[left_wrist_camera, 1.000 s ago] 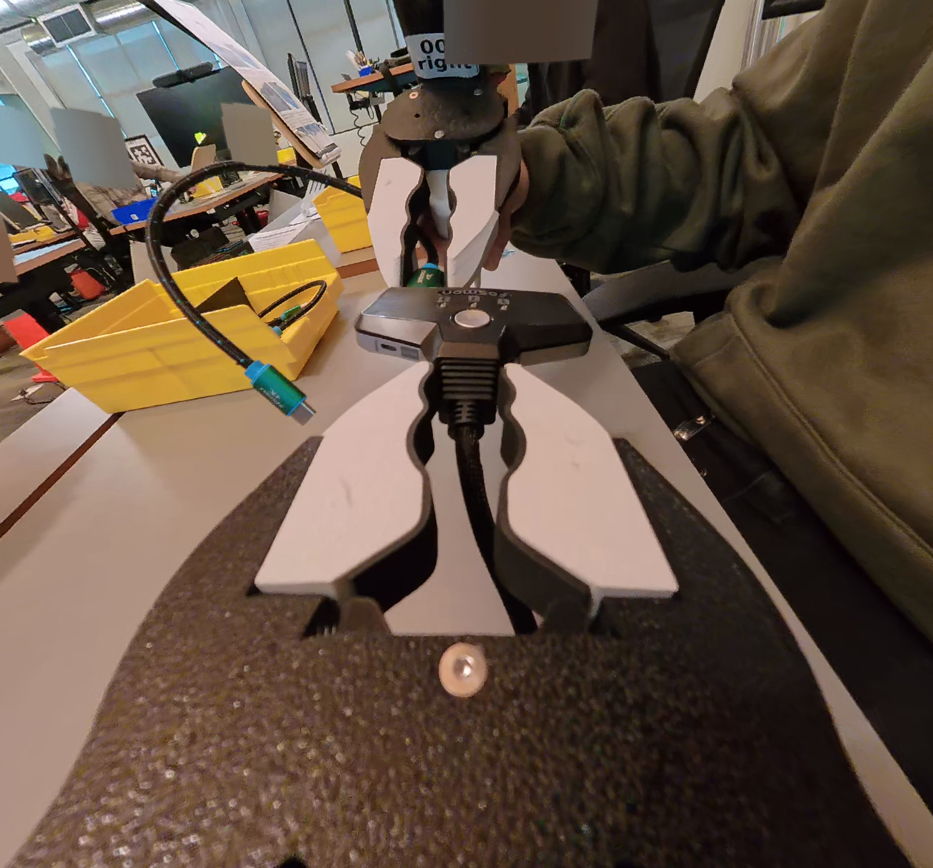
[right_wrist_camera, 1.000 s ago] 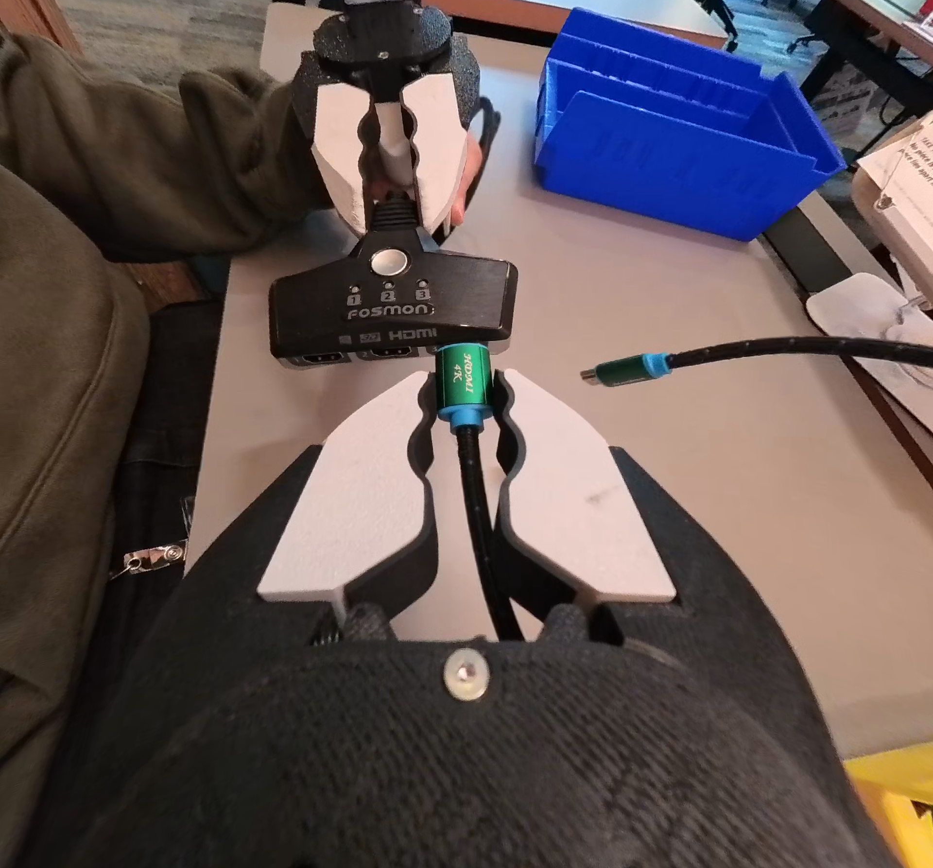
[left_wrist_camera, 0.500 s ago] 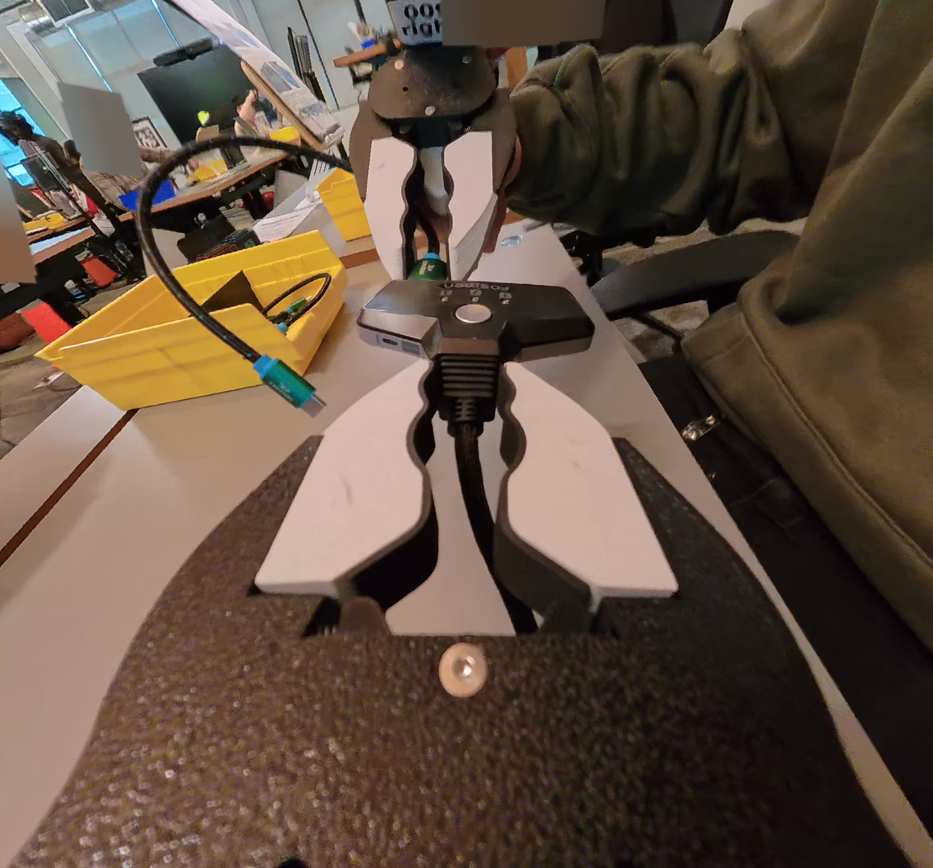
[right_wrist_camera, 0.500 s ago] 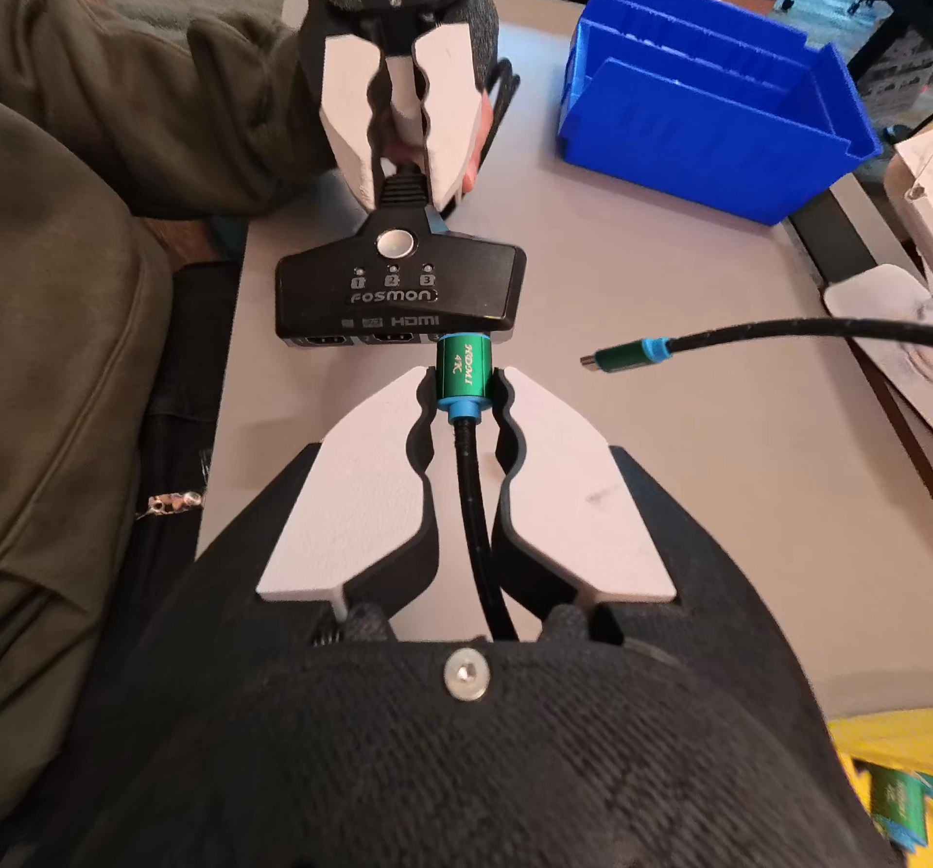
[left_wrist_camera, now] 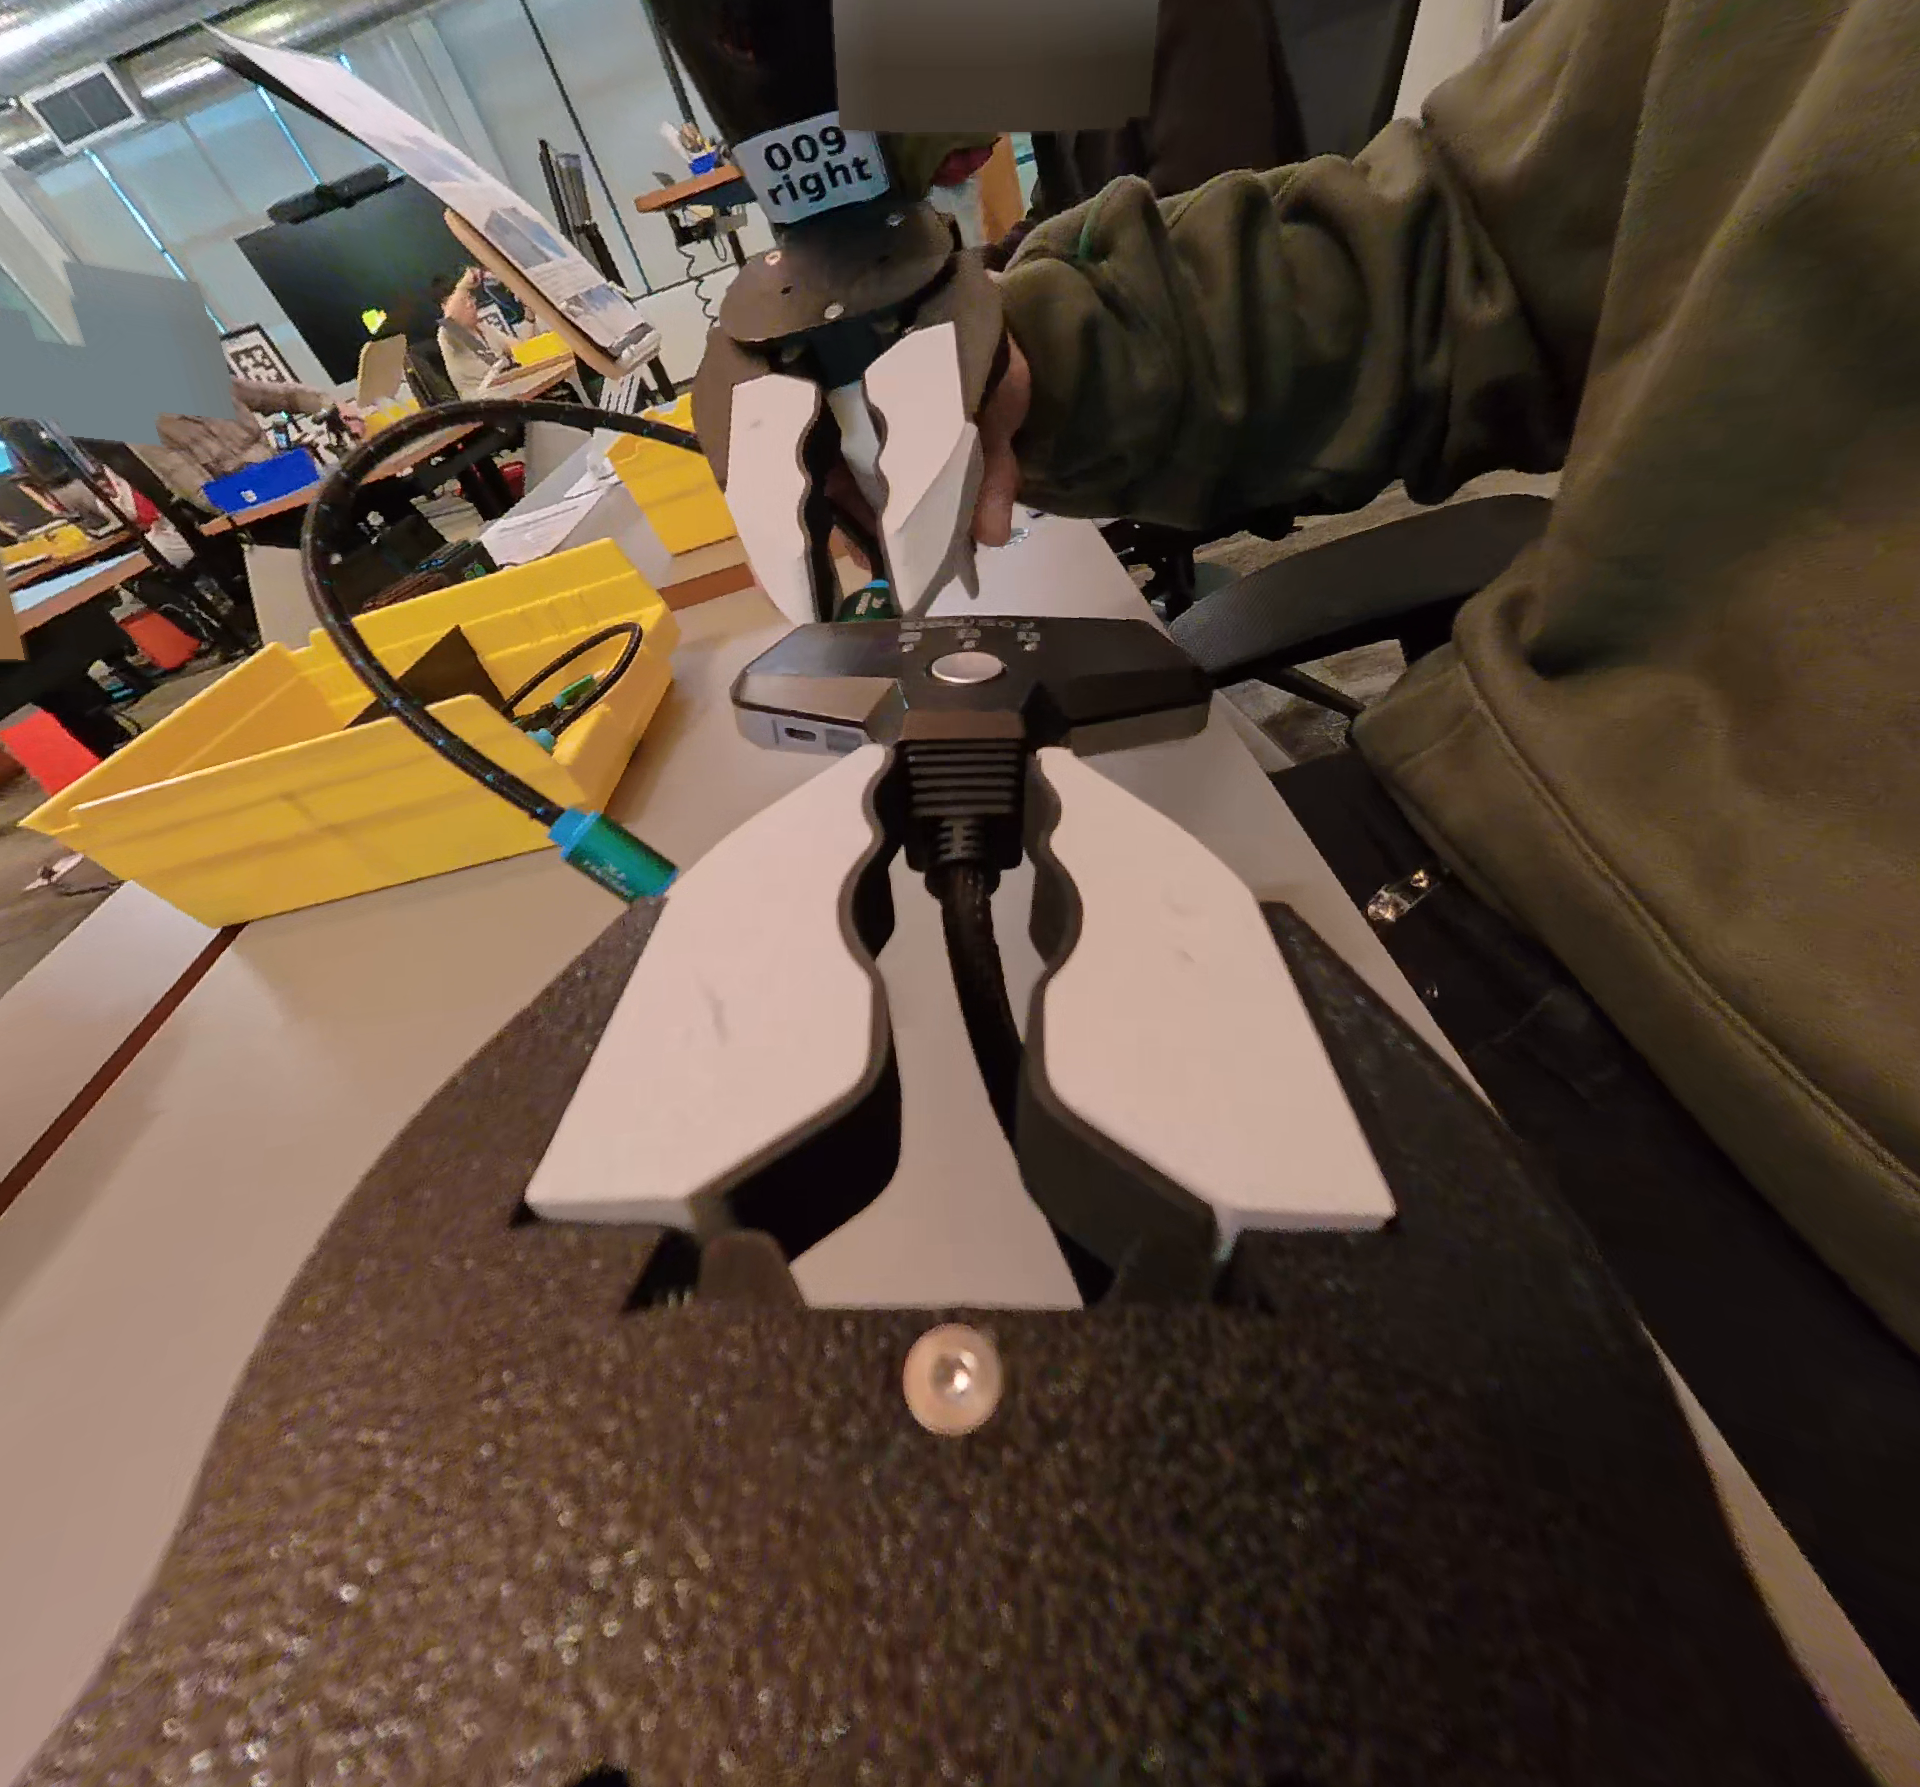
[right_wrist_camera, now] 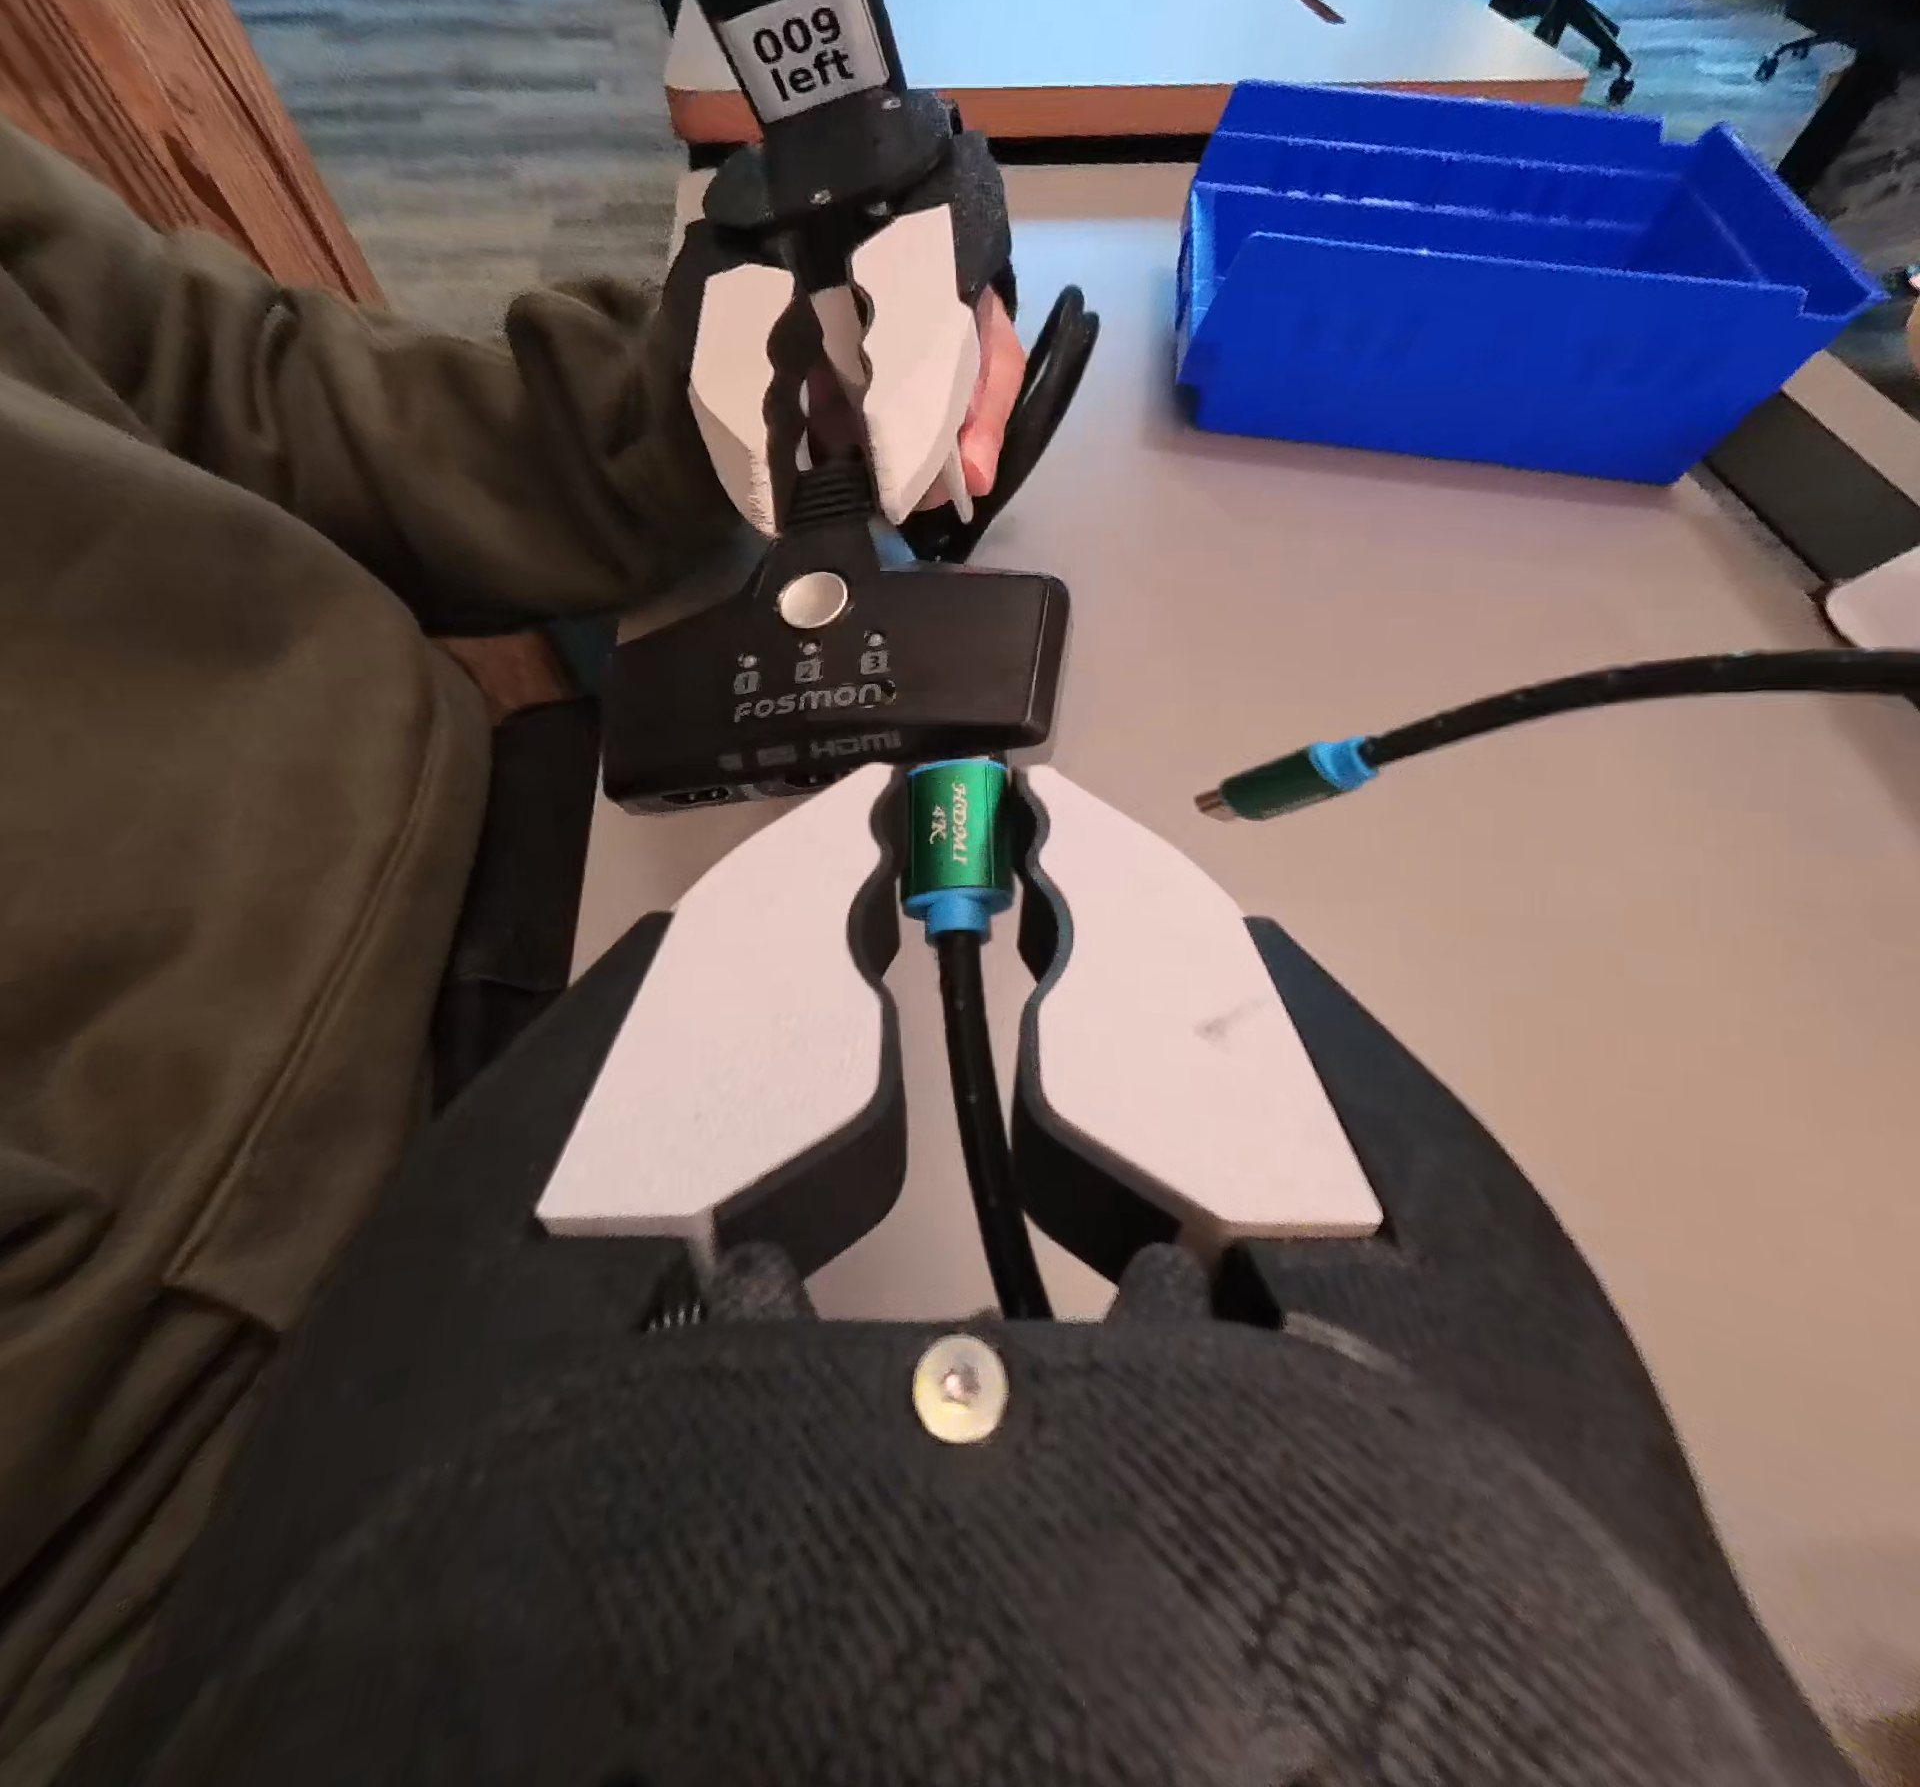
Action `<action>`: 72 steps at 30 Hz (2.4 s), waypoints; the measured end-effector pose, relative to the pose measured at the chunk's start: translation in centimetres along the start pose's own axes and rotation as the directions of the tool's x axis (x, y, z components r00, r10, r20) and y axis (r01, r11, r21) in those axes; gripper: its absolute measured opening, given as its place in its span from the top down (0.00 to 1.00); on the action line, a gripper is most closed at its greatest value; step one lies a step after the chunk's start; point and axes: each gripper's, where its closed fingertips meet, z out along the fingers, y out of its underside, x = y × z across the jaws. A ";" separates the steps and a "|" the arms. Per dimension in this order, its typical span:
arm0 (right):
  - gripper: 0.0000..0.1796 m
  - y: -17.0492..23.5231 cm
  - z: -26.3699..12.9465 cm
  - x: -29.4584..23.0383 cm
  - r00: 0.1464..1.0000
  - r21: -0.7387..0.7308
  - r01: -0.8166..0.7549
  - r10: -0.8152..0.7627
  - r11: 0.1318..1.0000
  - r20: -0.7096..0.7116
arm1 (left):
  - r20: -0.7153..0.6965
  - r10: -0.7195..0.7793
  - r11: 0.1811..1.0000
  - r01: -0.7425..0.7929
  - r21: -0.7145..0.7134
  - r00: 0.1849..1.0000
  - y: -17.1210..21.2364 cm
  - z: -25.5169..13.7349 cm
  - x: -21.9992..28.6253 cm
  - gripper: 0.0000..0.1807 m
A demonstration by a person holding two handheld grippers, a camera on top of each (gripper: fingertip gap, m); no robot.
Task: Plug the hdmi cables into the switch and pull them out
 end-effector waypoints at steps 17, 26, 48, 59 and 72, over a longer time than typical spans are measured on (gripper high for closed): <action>0.88 -0.2 0.5 -0.2 0.999 -0.003 -0.004 0.004 1.000 -0.033 | -0.004 -0.002 1.000 0.002 0.021 1.000 0.2 -0.2 0.0 0.88; 0.89 0.0 0.8 -0.1 0.999 -0.015 -0.019 0.018 1.000 -0.051 | -0.004 -0.004 1.000 0.005 0.027 1.000 0.2 -0.3 -0.1 0.88; 0.88 0.3 1.1 0.8 0.983 -0.136 0.068 -0.090 0.988 -0.159 | 0.051 -0.027 0.999 0.028 -0.016 0.998 1.1 -0.8 -1.1 0.88; 0.88 2.5 0.7 1.9 0.969 -0.241 0.084 -0.135 0.967 -0.205 | 0.080 -0.065 0.994 0.072 -0.086 0.995 2.6 -0.4 -1.6 0.88; 0.89 -5.3 -15.0 11.7 0.796 -0.027 0.089 -0.087 0.996 -0.600 | 0.233 -0.051 0.999 0.053 -0.004 0.971 -0.1 -5.7 -3.7 0.88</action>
